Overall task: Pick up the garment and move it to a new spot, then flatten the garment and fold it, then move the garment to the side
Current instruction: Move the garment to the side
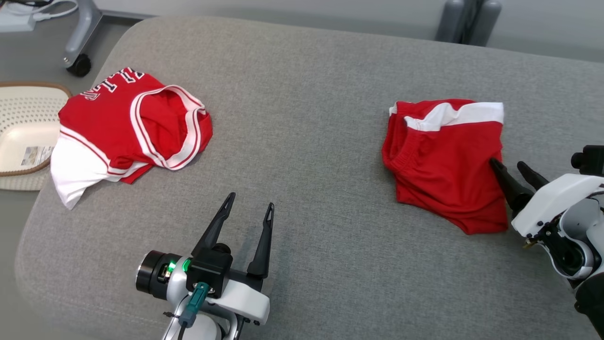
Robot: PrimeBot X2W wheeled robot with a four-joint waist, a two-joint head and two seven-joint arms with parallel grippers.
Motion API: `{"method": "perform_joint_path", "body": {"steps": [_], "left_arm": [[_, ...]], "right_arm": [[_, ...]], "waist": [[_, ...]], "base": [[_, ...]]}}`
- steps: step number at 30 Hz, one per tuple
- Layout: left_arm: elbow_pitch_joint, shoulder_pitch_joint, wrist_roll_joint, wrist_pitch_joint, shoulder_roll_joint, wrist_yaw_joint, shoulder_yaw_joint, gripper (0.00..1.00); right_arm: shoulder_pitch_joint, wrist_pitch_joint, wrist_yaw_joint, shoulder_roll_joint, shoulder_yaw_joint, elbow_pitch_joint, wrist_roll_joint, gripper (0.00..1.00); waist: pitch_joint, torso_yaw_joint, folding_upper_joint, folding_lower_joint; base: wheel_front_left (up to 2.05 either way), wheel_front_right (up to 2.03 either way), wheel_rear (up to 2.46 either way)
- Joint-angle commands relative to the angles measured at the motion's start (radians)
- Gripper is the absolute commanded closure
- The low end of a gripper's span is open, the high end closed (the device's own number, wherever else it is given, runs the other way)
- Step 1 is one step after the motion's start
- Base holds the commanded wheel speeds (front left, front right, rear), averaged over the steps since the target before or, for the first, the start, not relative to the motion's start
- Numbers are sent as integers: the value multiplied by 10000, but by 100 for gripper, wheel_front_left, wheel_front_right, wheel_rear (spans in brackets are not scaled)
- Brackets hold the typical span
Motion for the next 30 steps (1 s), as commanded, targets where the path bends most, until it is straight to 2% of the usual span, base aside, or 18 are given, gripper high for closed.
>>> {"method": "perform_joint_path", "body": {"steps": [1,11,12,13,14,15,21,30], "left_arm": [[-4,-181,-59,-5,40,28,-24,0],[-48,-390,-156,-5,40,118,-181,0],[-40,-404,-160,-5,40,126,-194,0],[-33,-412,-158,-5,40,145,-201,0],[-28,-420,-160,-5,40,163,-211,0],[-24,-434,-163,-5,40,177,-221,0],[9,-519,-157,-5,40,195,-258,0],[68,-373,-88,-5,40,228,-202,0]], "right_arm": [[-272,307,4,-167,294,141,387,0],[-1187,802,4,-538,1590,530,1646,0],[-1251,842,4,-529,1746,551,1727,10],[-1306,887,4,-515,1886,557,1805,51],[-1356,912,4,-518,2033,564,1875,71],[-1410,883,4,-525,2157,568,1948,100],[-1674,572,4,-599,2745,675,2122,100],[-1933,141,2,-1231,3700,1109,2132,100]], "waist": [[225,223,-1,0],[523,471,-1,0],[531,466,-1,0],[539,455,-1,0],[546,441,-1,0],[554,425,-1,0],[560,324,-1,0],[354,-1,-1,0]], "base": [[0,0,0],[0,0,0],[0,0,0],[0,0,0],[0,0,0],[0,0,0],[0,0,0],[0,0,0]]}}
